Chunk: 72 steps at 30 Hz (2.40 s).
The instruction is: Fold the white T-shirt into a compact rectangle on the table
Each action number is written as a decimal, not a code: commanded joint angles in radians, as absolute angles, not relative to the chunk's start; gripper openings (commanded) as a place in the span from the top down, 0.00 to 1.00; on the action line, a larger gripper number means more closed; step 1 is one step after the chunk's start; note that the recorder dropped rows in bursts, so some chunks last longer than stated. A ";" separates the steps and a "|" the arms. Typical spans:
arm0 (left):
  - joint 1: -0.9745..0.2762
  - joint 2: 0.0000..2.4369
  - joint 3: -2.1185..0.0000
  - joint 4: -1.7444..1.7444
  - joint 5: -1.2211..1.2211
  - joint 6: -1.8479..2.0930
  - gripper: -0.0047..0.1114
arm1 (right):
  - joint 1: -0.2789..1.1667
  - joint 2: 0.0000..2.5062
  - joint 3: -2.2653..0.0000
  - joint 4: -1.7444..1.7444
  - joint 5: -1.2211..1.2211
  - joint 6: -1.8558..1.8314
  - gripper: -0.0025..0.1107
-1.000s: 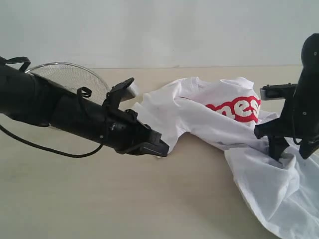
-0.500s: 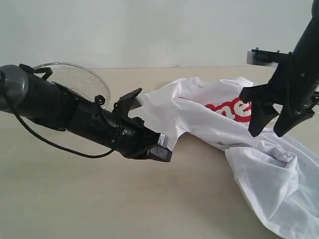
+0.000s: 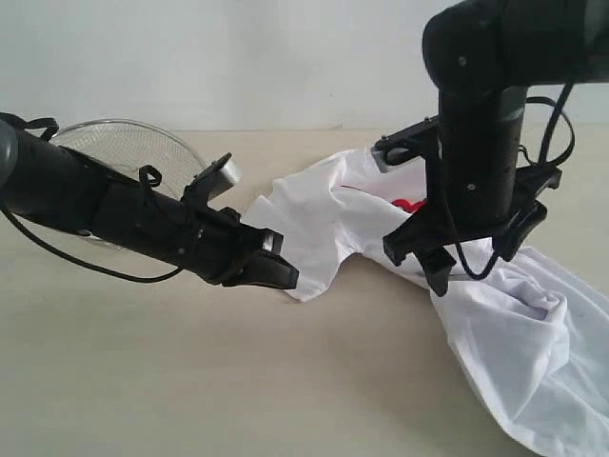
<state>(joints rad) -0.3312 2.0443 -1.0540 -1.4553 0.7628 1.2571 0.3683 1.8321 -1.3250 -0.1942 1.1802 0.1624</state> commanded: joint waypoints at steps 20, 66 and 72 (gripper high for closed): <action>-0.330 2.042 -1.060 -1.483 0.793 1.248 0.92 | 0.370 1.942 -1.329 -0.194 1.221 0.146 0.98; -0.474 2.055 -1.063 -1.744 1.095 1.058 0.39 | 0.110 1.299 -0.658 0.544 0.689 -0.473 0.98; -0.511 2.069 -1.097 -1.744 1.099 0.887 0.40 | 0.120 1.299 -0.658 0.569 0.656 -0.565 0.98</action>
<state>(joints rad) -0.4886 2.0593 -1.0784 -1.7264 1.0796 0.9726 0.1178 1.3062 -0.6595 0.5460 0.6793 -0.5017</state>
